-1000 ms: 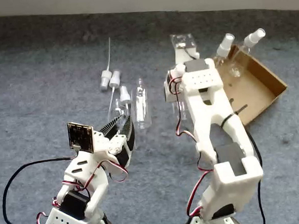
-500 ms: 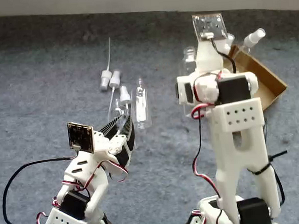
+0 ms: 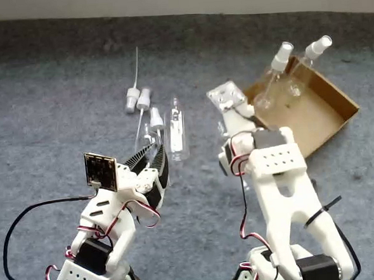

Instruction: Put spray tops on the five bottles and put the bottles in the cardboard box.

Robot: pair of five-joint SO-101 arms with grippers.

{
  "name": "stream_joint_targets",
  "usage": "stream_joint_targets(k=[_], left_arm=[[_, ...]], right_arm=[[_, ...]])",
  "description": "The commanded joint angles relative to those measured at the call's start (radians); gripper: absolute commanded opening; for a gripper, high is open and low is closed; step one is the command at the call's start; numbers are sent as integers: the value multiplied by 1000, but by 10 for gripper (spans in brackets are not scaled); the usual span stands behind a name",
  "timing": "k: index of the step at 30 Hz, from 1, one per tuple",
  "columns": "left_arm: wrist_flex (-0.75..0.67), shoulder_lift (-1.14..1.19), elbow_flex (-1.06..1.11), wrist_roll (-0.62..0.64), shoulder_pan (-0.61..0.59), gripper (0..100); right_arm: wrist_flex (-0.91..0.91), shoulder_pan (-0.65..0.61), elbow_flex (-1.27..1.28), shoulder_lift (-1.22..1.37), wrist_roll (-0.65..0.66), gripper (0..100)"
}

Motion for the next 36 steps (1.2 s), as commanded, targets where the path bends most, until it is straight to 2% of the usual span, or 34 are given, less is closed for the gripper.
stream_joint_targets(k=[1, 6, 12, 18, 25, 33, 36], left_arm=[[3, -8, 19, 2, -1, 5], [3, -8, 19, 2, -1, 5], [3, -8, 19, 2, -1, 5], [3, -8, 19, 2, -1, 5], [3, -8, 19, 2, -1, 5], [3, -8, 19, 2, -1, 5], [3, -8, 19, 2, -1, 5]], right_arm=[[-177, 15, 133, -36, 29, 67], [-331, 12, 317, -35, 28, 67], [-335, 7, 418, -35, 31, 67], [-335, 7, 484, -35, 172, 67], [-332, 7, 490, -47, 176, 68], [-332, 7, 487, -47, 183, 219], [-332, 7, 486, -47, 183, 228]])
